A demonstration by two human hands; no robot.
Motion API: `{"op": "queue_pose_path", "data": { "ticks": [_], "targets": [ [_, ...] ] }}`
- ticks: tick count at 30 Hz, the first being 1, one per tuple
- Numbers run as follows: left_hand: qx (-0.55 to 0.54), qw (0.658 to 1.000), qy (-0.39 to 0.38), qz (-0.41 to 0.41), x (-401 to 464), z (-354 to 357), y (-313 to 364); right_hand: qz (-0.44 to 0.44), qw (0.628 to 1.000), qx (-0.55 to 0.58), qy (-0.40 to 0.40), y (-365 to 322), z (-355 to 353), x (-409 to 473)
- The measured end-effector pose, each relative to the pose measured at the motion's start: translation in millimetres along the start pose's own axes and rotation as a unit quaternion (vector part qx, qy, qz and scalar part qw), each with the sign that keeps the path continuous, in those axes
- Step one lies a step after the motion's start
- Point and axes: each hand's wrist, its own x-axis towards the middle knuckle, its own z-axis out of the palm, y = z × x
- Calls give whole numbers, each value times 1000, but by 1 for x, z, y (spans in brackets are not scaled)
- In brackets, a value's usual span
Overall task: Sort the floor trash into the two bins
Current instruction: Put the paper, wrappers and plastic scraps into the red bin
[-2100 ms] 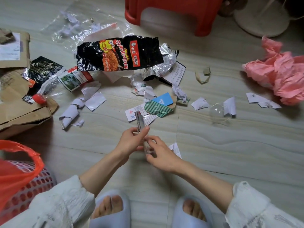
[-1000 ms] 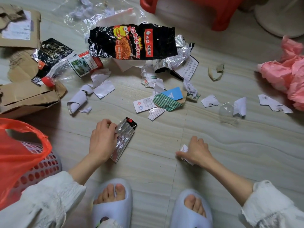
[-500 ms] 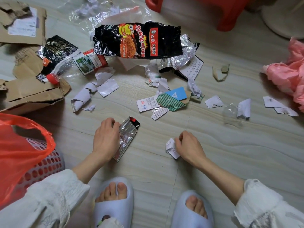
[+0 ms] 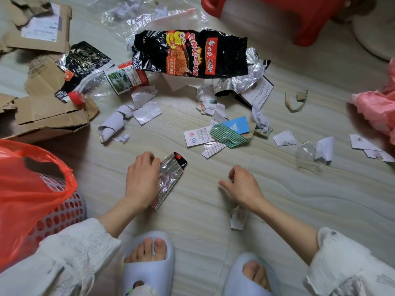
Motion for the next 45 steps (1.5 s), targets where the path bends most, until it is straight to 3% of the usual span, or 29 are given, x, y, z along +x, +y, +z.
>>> {"op": "queue_pose_path", "data": {
  "ticks": [5, 10, 15, 18, 22, 24, 27, 30, 35, 37, 45],
  "targets": [
    [-4, 1000, 5, -4, 0, 1, -1, 38, 999, -9, -35, 13, -11, -5],
    [-5, 1000, 5, -9, -1, 3, 0, -81, 982, -130, -113, 46, -1, -36],
    [7, 1000, 1, -7, -1, 2, 0, -215, 938, -262, -73, 54, 9, -44],
    [6, 1000, 3, -9, -1, 2, 1, -246, 910, -329, -57, 60, 11, -39],
    [5, 1000, 10, -7, -1, 3, 1, -260, 906, -330, -57, 62, 13, -42],
    [11, 1000, 13, -4, -2, 5, 1, -250, 923, -282, -75, 54, 3, -38],
    [17, 1000, 15, -2, -2, 7, 0, -285, 929, -234, -15, 27, -28, -8],
    [19, 1000, 15, 1, -2, 7, -2, -331, 911, -244, 39, -14, -57, 32],
    [36, 999, 18, 6, -1, 9, -3, -362, 882, -301, -9, -74, -48, 76],
    [37, 999, 20, 6, -1, 10, -3, -360, 873, -328, 11, -84, -37, 80],
    [25, 1000, 9, -13, 0, 8, -2, -339, 898, -276, 53, -85, -30, 77]
  ]
}}
